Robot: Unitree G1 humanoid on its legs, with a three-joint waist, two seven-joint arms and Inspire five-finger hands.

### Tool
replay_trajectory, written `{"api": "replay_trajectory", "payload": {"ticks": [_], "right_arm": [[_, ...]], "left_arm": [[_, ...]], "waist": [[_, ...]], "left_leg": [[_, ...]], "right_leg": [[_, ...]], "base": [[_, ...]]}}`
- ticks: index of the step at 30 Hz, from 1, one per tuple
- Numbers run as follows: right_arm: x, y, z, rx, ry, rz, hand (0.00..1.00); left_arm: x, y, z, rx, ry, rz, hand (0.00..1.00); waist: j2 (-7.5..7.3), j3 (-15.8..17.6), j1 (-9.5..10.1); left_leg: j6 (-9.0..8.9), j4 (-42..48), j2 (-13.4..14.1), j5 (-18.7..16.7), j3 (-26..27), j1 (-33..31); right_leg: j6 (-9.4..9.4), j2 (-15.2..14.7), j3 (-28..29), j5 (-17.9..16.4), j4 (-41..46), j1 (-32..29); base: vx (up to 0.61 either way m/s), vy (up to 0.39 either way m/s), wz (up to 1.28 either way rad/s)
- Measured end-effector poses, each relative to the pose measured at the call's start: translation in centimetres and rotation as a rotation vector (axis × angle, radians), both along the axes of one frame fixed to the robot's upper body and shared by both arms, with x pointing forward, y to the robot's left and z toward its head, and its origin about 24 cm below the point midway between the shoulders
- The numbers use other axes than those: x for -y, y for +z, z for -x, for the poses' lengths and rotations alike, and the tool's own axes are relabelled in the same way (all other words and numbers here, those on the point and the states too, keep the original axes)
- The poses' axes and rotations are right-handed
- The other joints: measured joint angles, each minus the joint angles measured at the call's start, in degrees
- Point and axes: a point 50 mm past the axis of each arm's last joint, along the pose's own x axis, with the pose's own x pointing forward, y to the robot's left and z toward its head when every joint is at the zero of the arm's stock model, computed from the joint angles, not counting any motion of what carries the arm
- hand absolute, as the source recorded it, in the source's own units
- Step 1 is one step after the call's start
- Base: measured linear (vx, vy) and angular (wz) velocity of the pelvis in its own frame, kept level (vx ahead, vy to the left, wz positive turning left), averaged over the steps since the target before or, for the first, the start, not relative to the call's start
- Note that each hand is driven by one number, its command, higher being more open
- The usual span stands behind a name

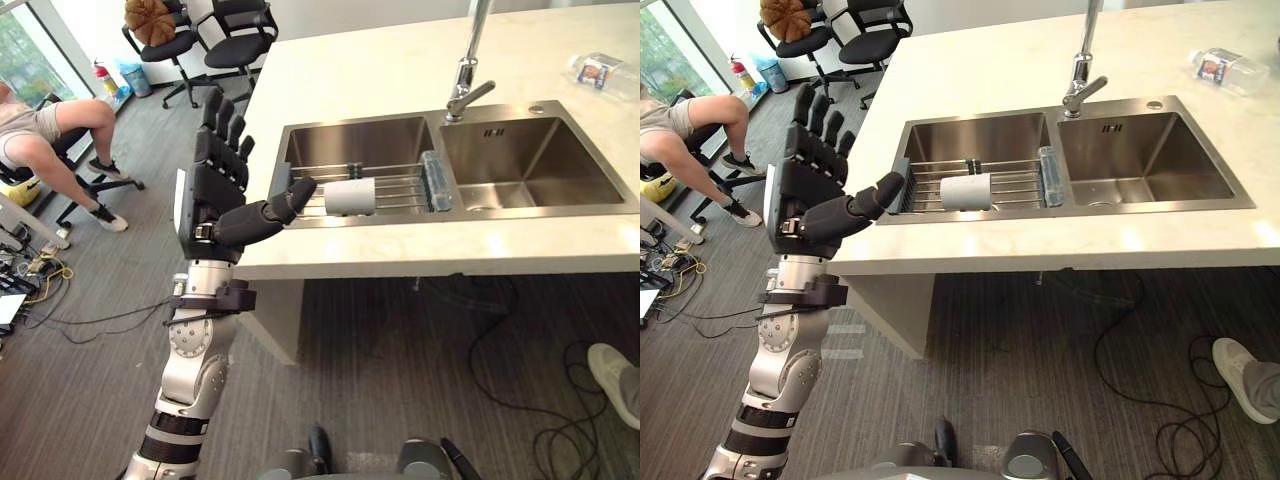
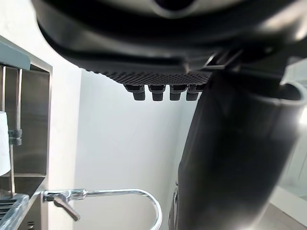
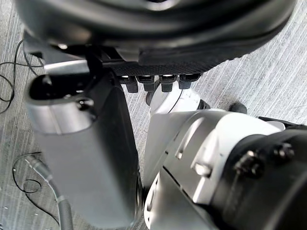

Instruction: Walk over to the sink, pick up the cup, carry it to the dishwasher, place the cup inside the dishwasher, then close the dishwasher door

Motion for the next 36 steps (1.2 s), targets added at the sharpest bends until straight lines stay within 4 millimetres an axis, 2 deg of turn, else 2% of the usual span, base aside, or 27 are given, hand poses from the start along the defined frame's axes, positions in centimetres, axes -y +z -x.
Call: {"api": "replay_trajectory", "payload": {"ticks": [7, 12, 19, 22, 23, 29, 33, 35, 36], "right_arm": [[-0.4, -0.1, -1.4, 0.020, 0.079, 0.022, 1.00], [-0.5, -0.1, -1.4, 0.006, 0.094, 0.023, 1.00], [-0.6, -0.2, -1.3, -0.012, 0.096, 0.020, 1.00], [-0.8, -0.2, -0.8, 0.002, 0.034, 0.003, 1.00], [-1.3, 0.2, -1.9, 0.120, 0.164, 0.037, 1.00], [-1.2, 0.3, -2.0, 0.122, 0.163, 0.038, 1.00], [-1.1, 0.3, -1.8, 0.134, 0.144, 0.042, 1.00], [-0.9, 0.3, -1.7, 0.146, 0.096, 0.049, 1.00], [-0.6, 0.4, -1.5, 0.153, 0.049, 0.055, 1.00]], "left_arm": [[0.9, -0.6, -0.2, -0.056, -0.031, -0.026, 1.00], [0.9, -0.9, -0.5, -0.078, 0.005, -0.086, 1.00], [1.0, -0.6, -2.2, -0.038, 0.119, -0.322, 1.00], [1.0, 0.1, -2.7, -0.029, 0.146, -0.302, 1.00], [-1.1, -2.0, -3.8, -0.151, 0.280, -0.261, 1.00], [-1.1, -2.3, -3.7, -0.159, 0.278, -0.255, 1.00], [-1.4, -2.9, -3.4, -0.194, 0.272, -0.181, 1.00], [-1.8, -2.4, -3.4, -0.179, 0.278, -0.126, 1.00], [-2.0, -1.7, -3.3, -0.153, 0.270, -0.108, 1.00]], "waist": [[0.13, -0.37, 0.08], [0.17, -0.42, 0.05], [0.15, -0.64, -0.21], [0.13, -0.83, -0.68], [-2.25, -2.04, -1.88], [-2.20, -2.04, -1.87], [-2.11, -2.04, -1.73], [-2.06, -1.90, -1.59], [-2.77, -1.50, -1.60]], "left_leg": [[-0.34, -0.94, 1.02, -0.19, -0.60, 0.01], [-0.38, -1.37, 1.38, -0.22, -0.34, 0.01], [-0.38, -1.38, 1.90, -0.22, 0.96, 0.47], [-0.39, -1.39, 2.24, -0.23, 1.32, 0.78], [-1.78, -3.94, 3.87, 0.44, 2.86, 2.56], [-1.83, -3.97, 3.85, 0.41, 2.86, 2.67], [-1.98, -4.05, 3.77, 0.06, 2.93, 3.02], [-1.52, -4.01, 3.11, -0.68, 3.35, 3.96], [-0.83, -4.09, 1.57, -1.46, 3.46, 5.71]], "right_leg": [[0.10, 1.52, -1.49, 1.58, -5.28, 2.38], [0.18, 2.36, -1.48, 3.50, -8.85, 3.33], [0.21, 3.23, -0.49, 5.70, -12.03, 4.45], [0.10, 3.69, -0.12, 6.26, -12.92, 4.86], [-0.35, 7.02, 0.56, 12.44, -24.52, 9.74], [-0.35, 6.99, 0.55, 12.42, -24.52, 9.84], [-0.50, 6.59, 0.52, 11.63, -23.58, 9.83], [-0.76, 5.07, 0.77, 5.98, -14.90, 6.61], [-1.09, 2.32, 0.65, 1.69, -6.97, 4.79]], "base": [[0.09, -0.025, 0.06], [0.02, 0.008, -0.05], [-0.01, 0.020, -0.10], [-0.02, 0.005, -0.08], [-0.01, -0.001, -0.03], [0.00, 0.000, 0.00], [0.00, 0.000, 0.00], [0.01, 0.027, 0.00], [0.05, 0.064, 0.09]]}}
